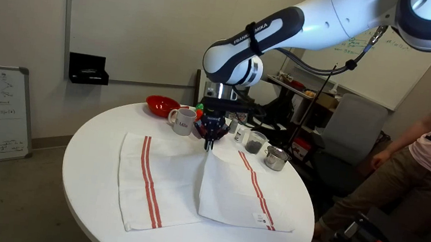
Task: Fold the red and white towel
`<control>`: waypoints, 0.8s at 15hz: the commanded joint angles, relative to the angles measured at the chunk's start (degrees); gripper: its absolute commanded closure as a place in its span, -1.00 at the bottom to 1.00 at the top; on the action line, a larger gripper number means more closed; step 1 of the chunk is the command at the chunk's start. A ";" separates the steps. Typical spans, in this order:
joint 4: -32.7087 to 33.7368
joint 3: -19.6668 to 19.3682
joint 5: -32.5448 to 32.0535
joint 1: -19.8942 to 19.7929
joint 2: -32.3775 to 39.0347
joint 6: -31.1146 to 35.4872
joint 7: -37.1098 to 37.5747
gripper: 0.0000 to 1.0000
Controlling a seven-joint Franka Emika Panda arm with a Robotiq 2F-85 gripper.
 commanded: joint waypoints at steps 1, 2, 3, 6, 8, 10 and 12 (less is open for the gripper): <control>-2.43 0.03 1.97 -0.66 -5.76 -3.52 -1.85 0.99; -2.86 -0.06 1.88 -0.72 -7.17 -4.10 -1.97 0.99; -2.98 -0.28 1.60 -0.67 -8.18 -4.76 -1.80 0.99; -3.02 -0.86 0.75 -0.60 -10.98 -7.92 -1.65 0.99; -2.15 -1.18 -0.15 -0.47 -12.27 -10.88 -2.37 0.99; -1.33 -1.75 -1.47 -0.07 -13.75 -13.20 -2.88 0.99; -0.25 -2.28 -3.02 0.31 -15.22 -15.47 -3.41 0.99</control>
